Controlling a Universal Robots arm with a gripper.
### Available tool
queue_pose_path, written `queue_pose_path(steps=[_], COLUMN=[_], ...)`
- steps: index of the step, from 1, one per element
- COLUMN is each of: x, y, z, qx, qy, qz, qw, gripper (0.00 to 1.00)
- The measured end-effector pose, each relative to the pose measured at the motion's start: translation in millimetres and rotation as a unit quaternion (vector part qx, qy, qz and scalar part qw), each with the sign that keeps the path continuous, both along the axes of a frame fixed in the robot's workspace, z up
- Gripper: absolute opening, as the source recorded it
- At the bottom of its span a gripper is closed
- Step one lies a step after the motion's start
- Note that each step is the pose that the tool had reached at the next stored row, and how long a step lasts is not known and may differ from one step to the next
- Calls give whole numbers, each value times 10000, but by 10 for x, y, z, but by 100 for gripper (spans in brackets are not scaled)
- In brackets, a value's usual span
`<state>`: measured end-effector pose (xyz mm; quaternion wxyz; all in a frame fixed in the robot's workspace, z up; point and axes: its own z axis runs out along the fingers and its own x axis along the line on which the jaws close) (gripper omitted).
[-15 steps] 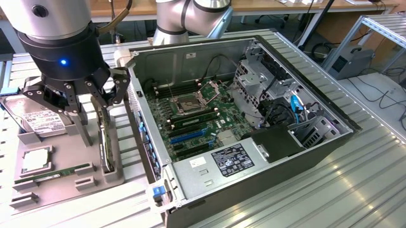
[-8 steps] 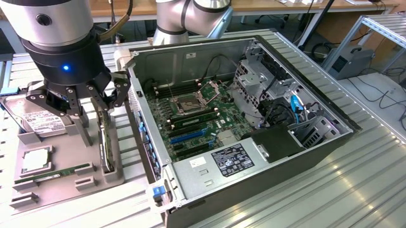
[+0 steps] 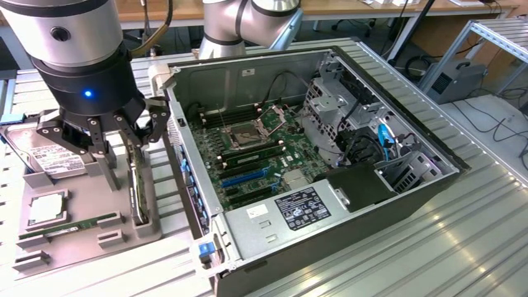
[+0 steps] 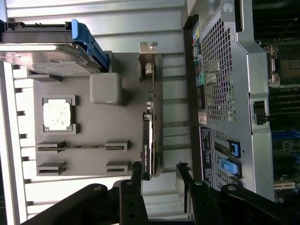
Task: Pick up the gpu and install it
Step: 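Pick up the gpu and move the gpu toward the slot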
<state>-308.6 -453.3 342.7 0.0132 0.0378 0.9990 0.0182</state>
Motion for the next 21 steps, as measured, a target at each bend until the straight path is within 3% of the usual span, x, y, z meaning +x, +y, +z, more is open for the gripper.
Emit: queue_pose_path(steps=[6, 8, 21], x=[0, 0, 0], y=[0, 0, 0], z=[-35, -99, -129], qx=[0, 0, 0], qy=[0, 0, 0], qz=[0, 0, 0], qw=[10000, 10000, 10000], gripper=[42, 42, 42])
